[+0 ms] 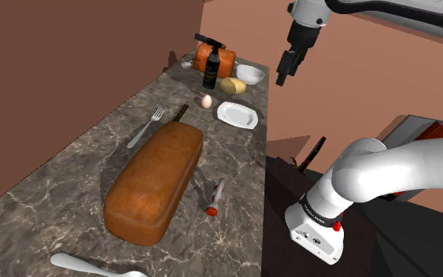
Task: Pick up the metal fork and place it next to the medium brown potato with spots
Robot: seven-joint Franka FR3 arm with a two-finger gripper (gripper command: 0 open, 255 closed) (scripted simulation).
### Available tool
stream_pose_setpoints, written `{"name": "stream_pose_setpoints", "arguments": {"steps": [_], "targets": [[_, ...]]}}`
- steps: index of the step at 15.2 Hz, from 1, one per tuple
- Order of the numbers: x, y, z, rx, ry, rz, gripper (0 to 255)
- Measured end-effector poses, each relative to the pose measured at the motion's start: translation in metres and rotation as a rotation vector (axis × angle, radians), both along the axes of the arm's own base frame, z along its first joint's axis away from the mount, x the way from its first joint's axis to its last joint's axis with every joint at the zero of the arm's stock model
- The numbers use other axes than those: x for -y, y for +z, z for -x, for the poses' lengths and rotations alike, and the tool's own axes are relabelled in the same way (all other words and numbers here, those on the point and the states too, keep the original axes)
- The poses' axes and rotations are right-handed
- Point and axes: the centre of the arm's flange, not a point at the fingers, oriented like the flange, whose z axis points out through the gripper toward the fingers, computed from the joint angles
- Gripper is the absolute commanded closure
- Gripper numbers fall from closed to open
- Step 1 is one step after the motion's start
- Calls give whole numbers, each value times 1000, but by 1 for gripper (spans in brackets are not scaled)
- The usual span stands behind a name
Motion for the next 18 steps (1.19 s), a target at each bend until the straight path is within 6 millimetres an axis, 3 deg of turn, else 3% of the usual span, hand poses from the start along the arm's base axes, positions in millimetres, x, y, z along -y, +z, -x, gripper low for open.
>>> {"name": "stream_pose_setpoints", "arguments": {"steps": [2, 10, 18], "targets": [[-5, -3, -2, 2, -13, -1, 0], [-76, -55, -32, 33, -242, -20, 0], [-146, -107, -91, 69, -490, -42, 0]]}}
